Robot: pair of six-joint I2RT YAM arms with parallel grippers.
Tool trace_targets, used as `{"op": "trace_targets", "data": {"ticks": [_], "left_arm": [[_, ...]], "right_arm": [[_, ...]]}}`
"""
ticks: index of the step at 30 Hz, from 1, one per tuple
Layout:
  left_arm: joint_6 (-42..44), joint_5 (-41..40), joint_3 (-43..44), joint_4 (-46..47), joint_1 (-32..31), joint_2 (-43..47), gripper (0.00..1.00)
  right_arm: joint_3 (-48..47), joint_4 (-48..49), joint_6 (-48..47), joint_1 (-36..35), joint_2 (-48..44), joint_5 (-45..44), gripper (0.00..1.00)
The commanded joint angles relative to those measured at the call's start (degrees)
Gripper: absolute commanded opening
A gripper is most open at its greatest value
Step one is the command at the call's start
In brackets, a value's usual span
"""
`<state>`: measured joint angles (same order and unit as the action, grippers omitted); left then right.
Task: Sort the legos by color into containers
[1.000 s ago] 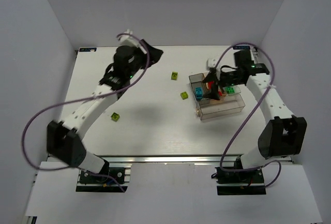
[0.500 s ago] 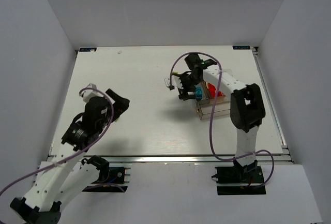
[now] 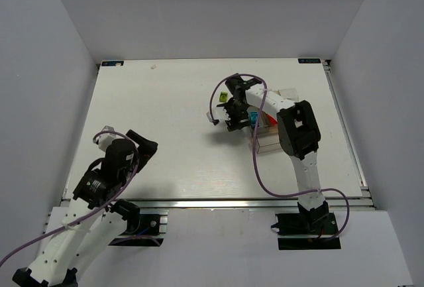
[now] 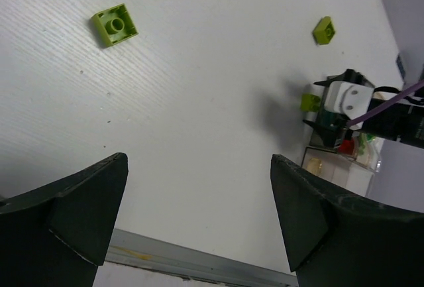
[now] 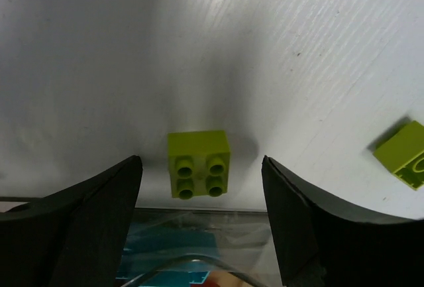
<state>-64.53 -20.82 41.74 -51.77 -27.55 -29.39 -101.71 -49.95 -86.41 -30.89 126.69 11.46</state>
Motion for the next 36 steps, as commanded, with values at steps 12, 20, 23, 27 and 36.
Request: {"op": "trace_targets", "data": {"ticks": [12, 20, 23, 27, 36], "left_arm": [[-0.94, -2.2, 3.87, -5.62, 0.3, -21.81, 0.98], [4.14, -8.97, 14.67, -5.01, 4.07, -37.75, 0.98], [7.4, -9.33, 16.79, -4.48, 6.19, -43.45, 0.98], [11.7, -6.79, 18.12, -2.82, 11.02, -48.48, 0.98], [15.84, 4.11, 15.13, 5.71, 18.05, -52.34, 0.98]], "right_arm": [[-8.59, -11.04, -6.24, -0.31, -0.73, 11.43, 0.26], [-9.03, -8.14, 21.5, 2.68, -12.07, 28.09, 0.0], [-6.05, -8.84, 25.66, 5.05, -16.64, 25.2, 0.0], [1.59, -11.13, 22.96, 9.52, -24.71, 17.66, 0.02], [19.96, -9.11, 17.59, 14.54, -33.44, 7.96, 0.11]]}}
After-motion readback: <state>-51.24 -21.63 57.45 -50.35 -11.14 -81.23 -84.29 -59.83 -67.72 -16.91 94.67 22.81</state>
